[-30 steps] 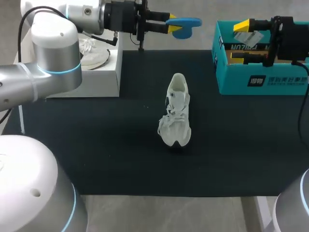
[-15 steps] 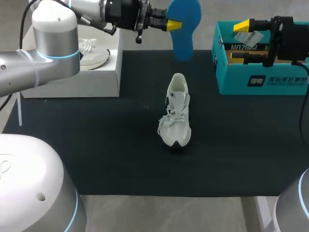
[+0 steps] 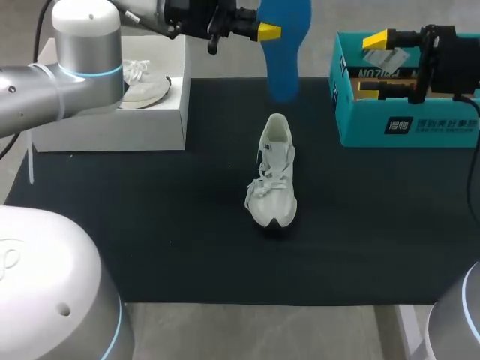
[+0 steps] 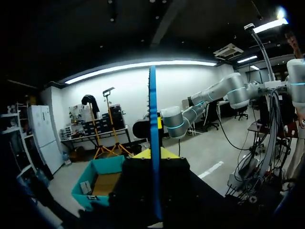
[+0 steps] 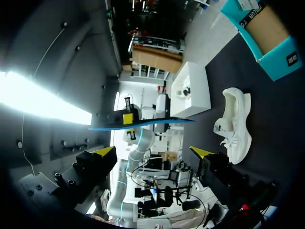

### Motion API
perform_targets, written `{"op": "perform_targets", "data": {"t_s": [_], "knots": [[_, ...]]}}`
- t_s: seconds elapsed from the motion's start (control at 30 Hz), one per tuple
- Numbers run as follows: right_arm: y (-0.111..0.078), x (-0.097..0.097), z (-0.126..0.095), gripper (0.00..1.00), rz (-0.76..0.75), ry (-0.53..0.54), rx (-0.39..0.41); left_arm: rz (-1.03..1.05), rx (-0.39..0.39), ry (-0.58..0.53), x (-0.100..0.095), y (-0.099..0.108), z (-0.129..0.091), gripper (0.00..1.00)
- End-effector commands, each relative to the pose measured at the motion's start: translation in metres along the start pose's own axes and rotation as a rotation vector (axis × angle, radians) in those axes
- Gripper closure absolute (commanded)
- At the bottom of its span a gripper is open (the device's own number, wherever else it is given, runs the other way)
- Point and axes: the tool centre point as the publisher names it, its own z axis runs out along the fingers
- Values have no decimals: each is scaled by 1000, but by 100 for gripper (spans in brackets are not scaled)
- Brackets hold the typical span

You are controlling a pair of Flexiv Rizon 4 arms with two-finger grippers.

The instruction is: Take the shoe out of the shoebox, open the shoe tongue, remove and reinsert the insole, then place the shoe into the shoebox

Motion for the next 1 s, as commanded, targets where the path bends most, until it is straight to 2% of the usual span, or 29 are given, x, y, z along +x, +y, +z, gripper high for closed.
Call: {"op": "perform_targets", "data": {"t_s": [0.03,0.13,0.2,0.27,1.0], "knots": [[0,0,1,0,0,0,-2,-497,18,-75,8,-3,-4,100],[0,0,1,0,0,0,-2,-646,-32,-67,13,0,-5,100],[0,0,1,0,0,0,-2,-701,0,-57,14,0,-7,100],[0,0,1,0,0,0,-2,-693,29,-70,14,0,-9,100],[0,0,1,0,0,0,-2,-693,29,-70,14,0,-9,100]]}}
